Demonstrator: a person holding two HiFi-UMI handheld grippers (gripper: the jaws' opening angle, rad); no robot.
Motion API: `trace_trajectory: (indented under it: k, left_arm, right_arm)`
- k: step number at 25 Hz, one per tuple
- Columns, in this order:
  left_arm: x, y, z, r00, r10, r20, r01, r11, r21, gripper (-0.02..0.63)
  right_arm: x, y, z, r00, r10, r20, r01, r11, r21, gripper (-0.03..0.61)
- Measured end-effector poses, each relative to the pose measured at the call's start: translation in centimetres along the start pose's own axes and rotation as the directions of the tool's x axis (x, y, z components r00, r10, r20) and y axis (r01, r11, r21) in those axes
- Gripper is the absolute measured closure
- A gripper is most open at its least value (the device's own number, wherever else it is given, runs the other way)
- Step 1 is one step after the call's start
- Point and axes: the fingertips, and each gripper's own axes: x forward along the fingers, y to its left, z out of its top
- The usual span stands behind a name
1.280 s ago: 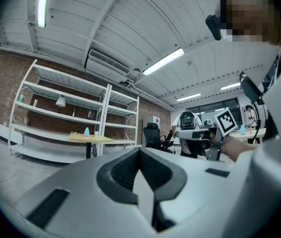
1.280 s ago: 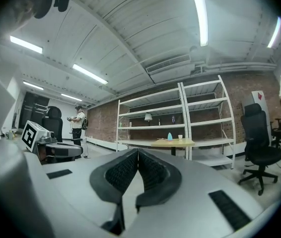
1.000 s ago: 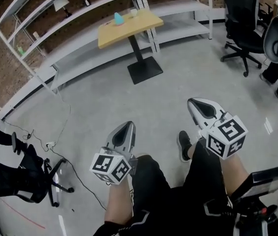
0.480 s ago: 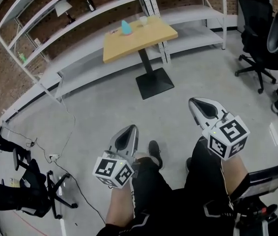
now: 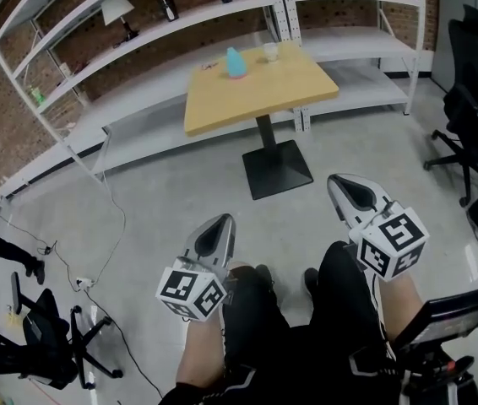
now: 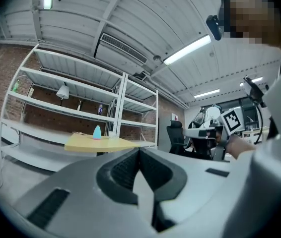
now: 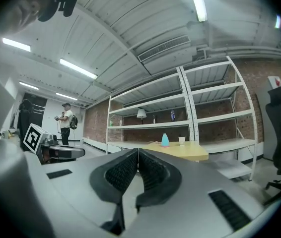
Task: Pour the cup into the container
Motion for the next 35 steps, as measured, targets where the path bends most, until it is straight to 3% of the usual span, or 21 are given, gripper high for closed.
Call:
trace_trajectory:
  k: [19, 25, 29, 35]
  left_arm:
    - [30.5, 18.7, 3.6, 0.999, -0.032, 0.005, 0.032, 0.997, 0.064, 0.612]
    - [37.2, 24.5, 4.3, 0.999, -0.036, 0.015, 0.035, 0.997, 0.071, 0.612]
    - [41.0, 28.3, 4.5, 0.999, -0.038, 0.03, 0.037, 0.999, 0.03, 0.612]
    - [45.8, 32.6, 4.8, 0.999, -0.039, 0.011, 0.038, 0.996, 0.079, 0.612]
  right_arm:
    - [29.4, -20.6, 1.3, 0.998, 0.004, 0.057, -0.003, 1.0, -0.018, 0.575]
    - [37.7, -25.3, 1.9, 0.999, -0.008, 0.044, 0.009, 1.0, -0.02, 0.575]
    - [43.2, -28.0, 2.7, 0.998, -0.015, 0.062, 0.015, 1.0, 0.0, 0.572]
    - [50.1, -32.1, 2.9, 0.999, -0.034, 0.039, 0.034, 0.999, 0.008, 0.491]
